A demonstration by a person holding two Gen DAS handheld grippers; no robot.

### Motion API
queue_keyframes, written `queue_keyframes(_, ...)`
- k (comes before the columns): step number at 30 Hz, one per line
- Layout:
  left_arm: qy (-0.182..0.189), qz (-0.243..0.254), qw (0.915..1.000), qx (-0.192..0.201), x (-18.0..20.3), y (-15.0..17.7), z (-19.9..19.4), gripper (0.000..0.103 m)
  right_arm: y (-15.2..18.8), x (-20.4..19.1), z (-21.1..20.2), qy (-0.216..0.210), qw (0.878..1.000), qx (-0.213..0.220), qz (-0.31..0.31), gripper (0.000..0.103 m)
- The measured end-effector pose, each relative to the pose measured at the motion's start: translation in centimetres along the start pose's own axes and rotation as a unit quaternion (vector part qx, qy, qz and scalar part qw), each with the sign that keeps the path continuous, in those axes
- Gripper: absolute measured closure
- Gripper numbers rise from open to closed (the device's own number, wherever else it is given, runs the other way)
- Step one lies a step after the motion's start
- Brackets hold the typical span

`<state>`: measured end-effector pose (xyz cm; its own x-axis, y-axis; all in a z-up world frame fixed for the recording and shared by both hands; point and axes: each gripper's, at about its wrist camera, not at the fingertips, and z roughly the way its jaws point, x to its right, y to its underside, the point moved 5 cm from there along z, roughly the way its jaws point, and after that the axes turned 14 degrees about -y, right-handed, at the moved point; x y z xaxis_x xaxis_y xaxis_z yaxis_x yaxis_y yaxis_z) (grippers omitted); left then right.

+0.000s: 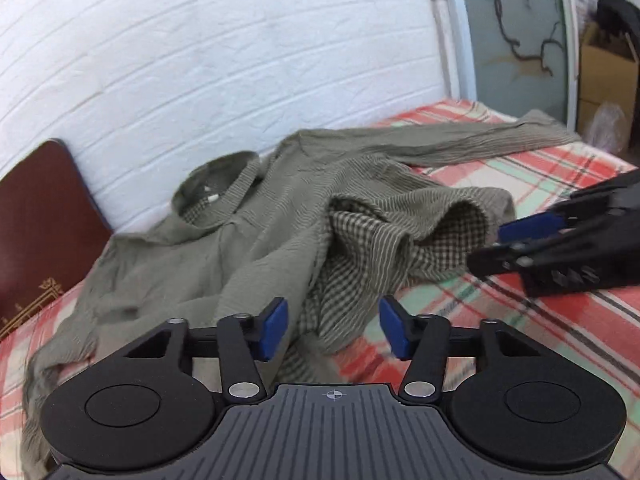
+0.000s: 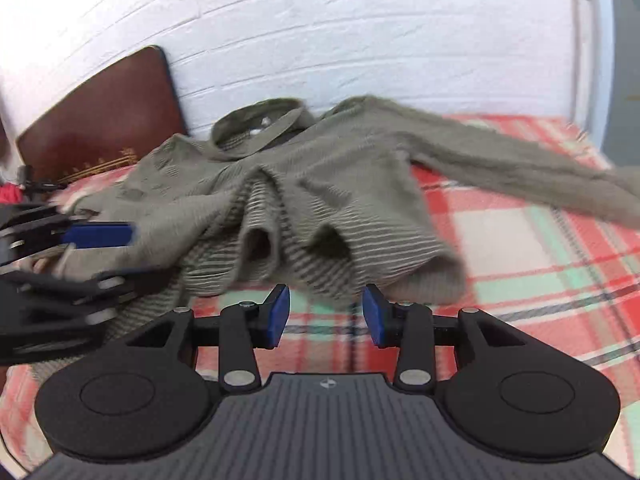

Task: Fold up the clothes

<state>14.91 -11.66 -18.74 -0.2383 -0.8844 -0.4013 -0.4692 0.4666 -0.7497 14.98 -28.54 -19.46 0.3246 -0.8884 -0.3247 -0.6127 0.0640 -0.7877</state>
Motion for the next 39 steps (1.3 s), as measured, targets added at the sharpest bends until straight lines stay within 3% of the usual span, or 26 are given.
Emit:
queue_keyframes(2,-0.008,0.001,0.9999,-0.007,1.0,-0.4,1.8,0.057,0.3,0.6,-0.5,-0.012,1.000,0.005,0.012,0.048)
queue_keyframes(6,-0.002,0.026,0.9996,-0.015,2.7,-0.5,3.4,0.052,0.7,1.6,-0.8,-0.024,0.999,0.004,0.042,0.048)
queue_keyframes(9,0.012,0.052,0.9986,0.002,4.2,-0.7,3.2,0.044,0.8,2.0,-0.5,-0.029,0.998,0.007,0.056,0.048)
queue_keyframes(11,0.012,0.061,0.9980,0.009,4.9,-0.8,3.1,0.043,0.8,1.9,-0.4,-0.035,0.997,0.005,0.063,0.048)
queue_keyframes(13,0.012,0.055,0.9984,0.004,4.9,-0.9,3.5,0.052,0.8,2.0,-0.1,-0.037,0.997,0.004,0.073,0.048)
queue_keyframes(14,0.011,0.049,0.9988,-0.003,4.7,-1.0,3.9,0.069,0.9,2.0,-0.1,-0.040,0.996,0.004,0.077,0.048)
queue_keyframes(15,0.010,0.042,0.9990,-0.009,4.5,-1.1,4.3,0.093,0.9,2.0,0.0,-0.042,0.996,0.004,0.081,0.048)
queue_keyframes(16,0.011,0.027,0.9994,-0.020,4.1,-1.2,4.7,0.103,1.0,2.0,0.0,-0.045,0.995,0.003,0.085,0.048)
queue_keyframes(19,0.038,-0.054,0.9970,-0.041,1.5,-1.6,4.6,0.103,1.0,1.9,-0.1,-0.050,0.995,0.005,0.086,0.048)
queue_keyframes(23,0.066,-0.167,0.9832,-0.032,-3.5,-2.4,2.0,0.103,0.8,1.2,0.2,-0.058,0.995,0.007,0.078,0.048)
queue_keyframes(27,0.048,-0.227,0.9726,-0.006,-7.7,-2.3,-0.8,0.103,0.8,0.4,1.8,-0.066,0.994,-0.011,0.087,0.048)
queue_keyframes(31,0.046,-0.255,0.9657,-0.006,-9.8,-1.7,-1.7,0.103,1.5,0.1,3.1,-0.091,0.988,-0.023,0.127,0.048)
queue_keyframes(39,0.047,-0.251,0.9668,-0.010,-9.6,-0.9,-1.8,0.103,1.4,0.2,0.4,-0.079,0.987,0.036,0.136,0.046)
